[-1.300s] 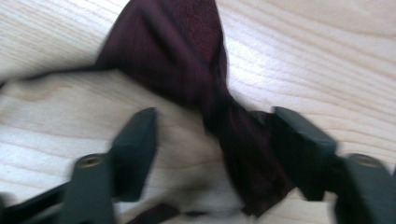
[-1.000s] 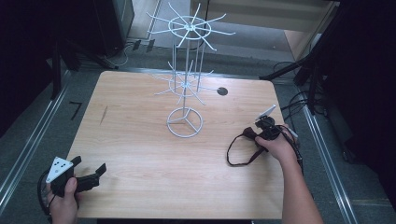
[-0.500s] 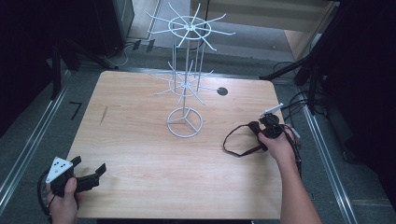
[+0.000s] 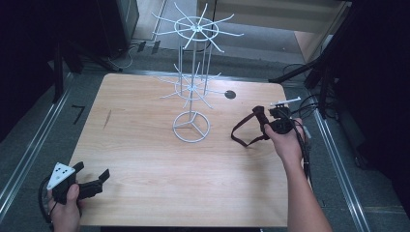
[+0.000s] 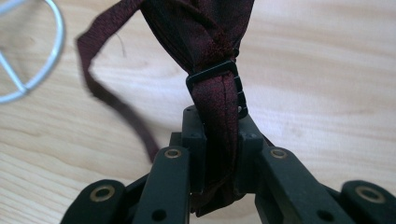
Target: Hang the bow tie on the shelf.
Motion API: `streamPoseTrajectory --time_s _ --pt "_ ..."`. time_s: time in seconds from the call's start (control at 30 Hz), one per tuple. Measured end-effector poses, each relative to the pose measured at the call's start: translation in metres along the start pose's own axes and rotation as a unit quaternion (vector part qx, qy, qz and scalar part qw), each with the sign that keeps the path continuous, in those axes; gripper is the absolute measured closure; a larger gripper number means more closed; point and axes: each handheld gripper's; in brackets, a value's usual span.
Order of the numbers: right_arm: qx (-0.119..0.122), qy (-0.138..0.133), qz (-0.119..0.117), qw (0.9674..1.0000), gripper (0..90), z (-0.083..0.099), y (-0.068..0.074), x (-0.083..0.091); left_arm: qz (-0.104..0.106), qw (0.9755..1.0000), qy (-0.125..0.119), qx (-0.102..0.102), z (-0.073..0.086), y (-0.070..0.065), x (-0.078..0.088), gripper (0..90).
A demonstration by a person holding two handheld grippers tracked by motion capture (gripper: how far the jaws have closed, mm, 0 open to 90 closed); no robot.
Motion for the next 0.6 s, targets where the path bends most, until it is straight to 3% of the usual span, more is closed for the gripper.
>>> streamPoseTrajectory --time_s 0.13,0.6 --pt "-0.004 -0.020 -0.020 0.9996 80.0 -0.008 0.009 0.006 0.000 1.0000 -0.001 0.002 0.000 0.000 0.000 0.4" --pt "0.005 -0.067 -0.037 0.9971 79.9 -0.027 0.037 0.020 0.000 1.0000 -0.001 0.002 0.000 0.000 0.000 0.4"
Point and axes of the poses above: each handheld gripper's, and its own axes: x roughly backward along the jaws, z roughly out of its underside, y roughly to its left, and after that the axes turned 5 degrees about -y, right-handed
